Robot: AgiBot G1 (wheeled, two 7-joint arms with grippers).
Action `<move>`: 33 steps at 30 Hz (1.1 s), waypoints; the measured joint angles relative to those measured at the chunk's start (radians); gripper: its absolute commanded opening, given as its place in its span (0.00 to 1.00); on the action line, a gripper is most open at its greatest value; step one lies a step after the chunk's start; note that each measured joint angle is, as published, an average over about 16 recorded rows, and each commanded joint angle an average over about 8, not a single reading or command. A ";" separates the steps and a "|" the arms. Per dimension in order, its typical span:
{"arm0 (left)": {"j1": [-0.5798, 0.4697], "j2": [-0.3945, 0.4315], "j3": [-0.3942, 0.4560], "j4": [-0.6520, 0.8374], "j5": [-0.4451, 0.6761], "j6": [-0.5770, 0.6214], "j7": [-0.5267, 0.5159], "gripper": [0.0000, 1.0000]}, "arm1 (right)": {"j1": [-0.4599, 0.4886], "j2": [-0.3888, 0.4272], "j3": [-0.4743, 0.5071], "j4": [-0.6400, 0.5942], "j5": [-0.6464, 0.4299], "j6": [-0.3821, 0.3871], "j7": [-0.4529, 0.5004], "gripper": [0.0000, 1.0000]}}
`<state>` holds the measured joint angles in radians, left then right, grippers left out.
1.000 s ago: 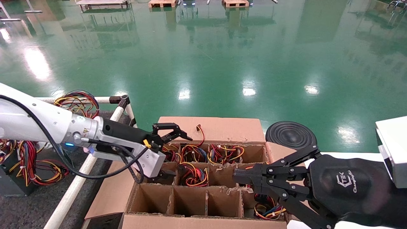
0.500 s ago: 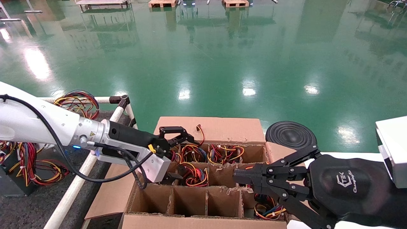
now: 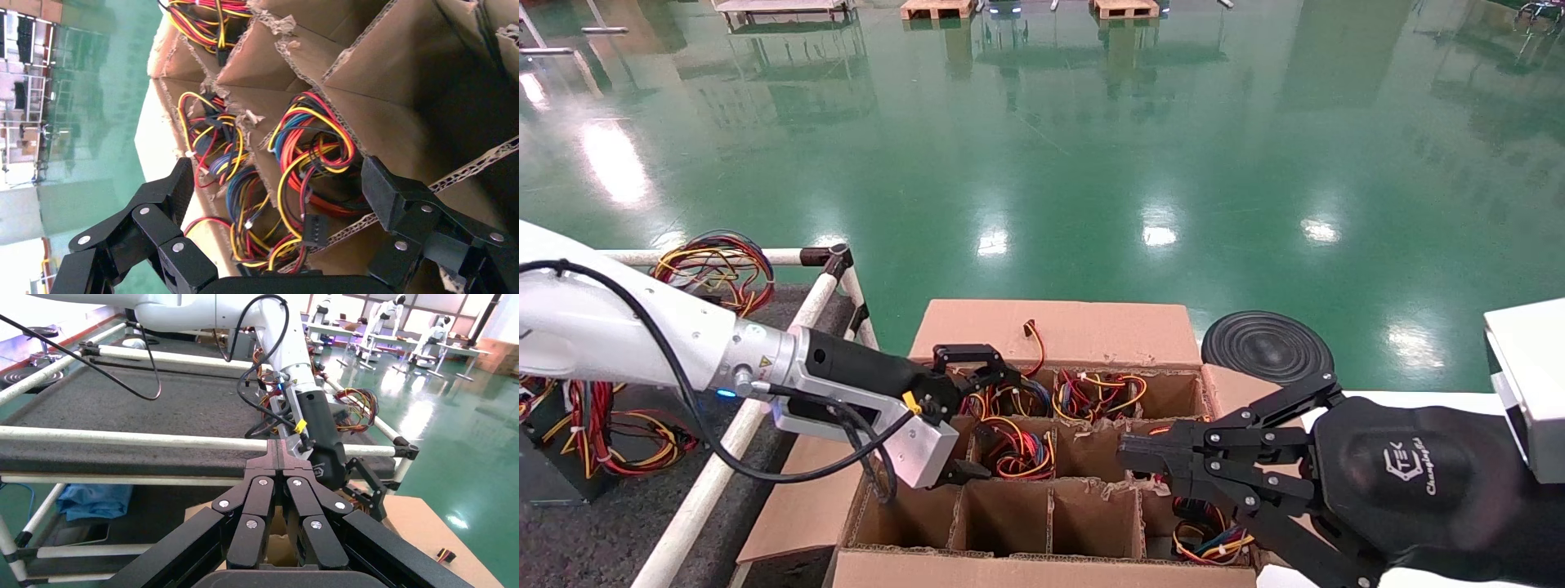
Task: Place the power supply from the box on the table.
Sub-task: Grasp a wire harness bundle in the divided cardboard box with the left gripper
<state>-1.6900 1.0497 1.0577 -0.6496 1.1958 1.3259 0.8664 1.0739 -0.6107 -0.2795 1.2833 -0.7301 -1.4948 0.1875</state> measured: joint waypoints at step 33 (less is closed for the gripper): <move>0.000 0.049 0.025 0.108 -0.041 -0.002 0.075 1.00 | 0.000 0.000 0.000 0.000 0.000 0.000 0.000 0.00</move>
<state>-1.6901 1.0992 1.0826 -0.5411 1.1547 1.3235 0.9418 1.0739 -0.6107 -0.2795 1.2833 -0.7301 -1.4948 0.1875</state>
